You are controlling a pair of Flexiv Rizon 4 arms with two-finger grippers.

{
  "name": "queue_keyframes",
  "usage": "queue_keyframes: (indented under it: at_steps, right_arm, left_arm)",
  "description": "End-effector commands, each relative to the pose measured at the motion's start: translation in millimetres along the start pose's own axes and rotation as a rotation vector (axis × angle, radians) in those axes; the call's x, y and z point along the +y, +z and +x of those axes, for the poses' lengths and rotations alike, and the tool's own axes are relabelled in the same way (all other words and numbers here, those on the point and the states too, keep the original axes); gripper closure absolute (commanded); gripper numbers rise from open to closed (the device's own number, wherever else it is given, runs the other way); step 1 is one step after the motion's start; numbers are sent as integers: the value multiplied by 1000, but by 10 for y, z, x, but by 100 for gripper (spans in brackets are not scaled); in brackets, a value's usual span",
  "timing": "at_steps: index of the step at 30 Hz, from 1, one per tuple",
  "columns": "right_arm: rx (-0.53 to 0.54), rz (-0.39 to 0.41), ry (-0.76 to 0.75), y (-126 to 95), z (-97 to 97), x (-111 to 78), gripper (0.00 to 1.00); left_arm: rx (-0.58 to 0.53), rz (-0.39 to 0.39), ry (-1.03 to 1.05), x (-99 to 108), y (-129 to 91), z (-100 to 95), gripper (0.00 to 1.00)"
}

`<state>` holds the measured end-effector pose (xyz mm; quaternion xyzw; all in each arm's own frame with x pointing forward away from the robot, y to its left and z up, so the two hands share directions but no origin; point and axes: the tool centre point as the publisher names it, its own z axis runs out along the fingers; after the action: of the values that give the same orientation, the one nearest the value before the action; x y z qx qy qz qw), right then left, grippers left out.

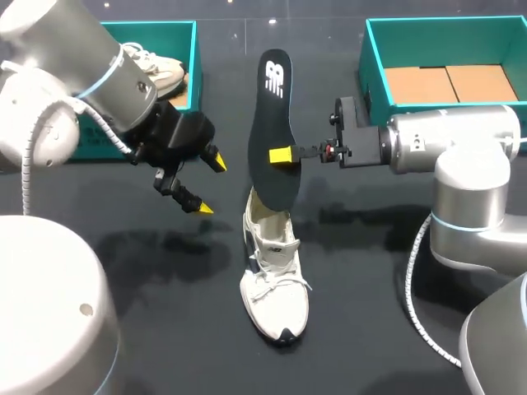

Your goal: Take the shoe out of the shoebox, open the shoe tongue, remove and reinsert the insole, then place the shoe into the shoebox

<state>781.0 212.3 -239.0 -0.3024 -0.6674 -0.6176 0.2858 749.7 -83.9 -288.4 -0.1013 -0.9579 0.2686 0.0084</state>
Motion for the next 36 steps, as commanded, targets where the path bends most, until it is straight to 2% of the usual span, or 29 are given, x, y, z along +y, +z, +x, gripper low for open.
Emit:
queue_keyframes:
  at_steps: [1,5,12,20,36]
  right_arm:
    - [-2,3,1,17,0,1,100]
    - [1,34,-21,121,-57,2,100]
    - [62,42,-68,202,-182,-33,100]
    - [141,39,-126,239,-372,-85,100]
    - [152,34,-145,253,-400,-111,100]
  left_arm:
    - [-7,-9,-2,-2,40,13,0]
    - [41,15,-8,119,212,3,0]
    - [45,21,-36,230,322,33,0]
    - [47,20,-58,243,368,40,0]
    - [59,23,-63,261,351,29,0]
